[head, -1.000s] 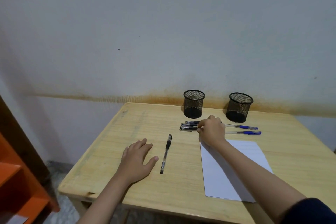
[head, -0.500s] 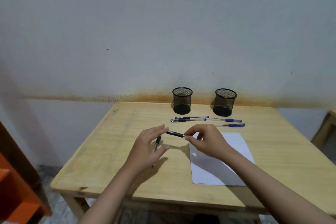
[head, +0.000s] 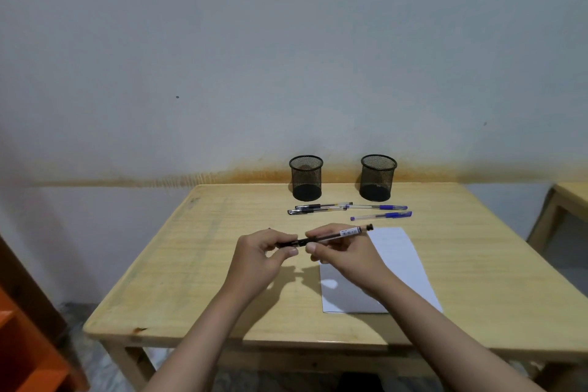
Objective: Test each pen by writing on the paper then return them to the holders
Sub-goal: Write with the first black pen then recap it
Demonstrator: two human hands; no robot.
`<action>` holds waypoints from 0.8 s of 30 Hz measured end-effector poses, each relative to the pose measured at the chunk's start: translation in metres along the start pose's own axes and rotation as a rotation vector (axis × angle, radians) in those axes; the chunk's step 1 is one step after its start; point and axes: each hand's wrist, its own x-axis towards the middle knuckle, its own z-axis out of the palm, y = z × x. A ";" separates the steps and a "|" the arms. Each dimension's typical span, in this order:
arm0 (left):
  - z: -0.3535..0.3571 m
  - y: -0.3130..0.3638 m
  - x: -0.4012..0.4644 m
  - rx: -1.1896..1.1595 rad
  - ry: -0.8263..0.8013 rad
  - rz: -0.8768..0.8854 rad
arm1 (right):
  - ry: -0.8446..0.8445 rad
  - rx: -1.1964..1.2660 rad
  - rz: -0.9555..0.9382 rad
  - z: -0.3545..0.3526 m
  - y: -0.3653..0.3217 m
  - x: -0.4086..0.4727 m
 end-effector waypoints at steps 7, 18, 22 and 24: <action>-0.019 -0.004 0.002 -0.011 -0.098 -0.076 | 0.079 -0.142 -0.068 0.025 0.008 -0.007; -0.026 -0.018 0.004 0.039 -0.244 -0.107 | 0.165 -0.209 -0.201 0.045 0.028 -0.015; -0.065 -0.048 0.001 0.125 -0.043 -0.251 | 0.236 -0.119 -0.264 0.024 0.021 -0.019; -0.082 -0.057 -0.001 0.170 0.031 -0.276 | 0.249 -0.114 -0.227 0.014 0.020 -0.018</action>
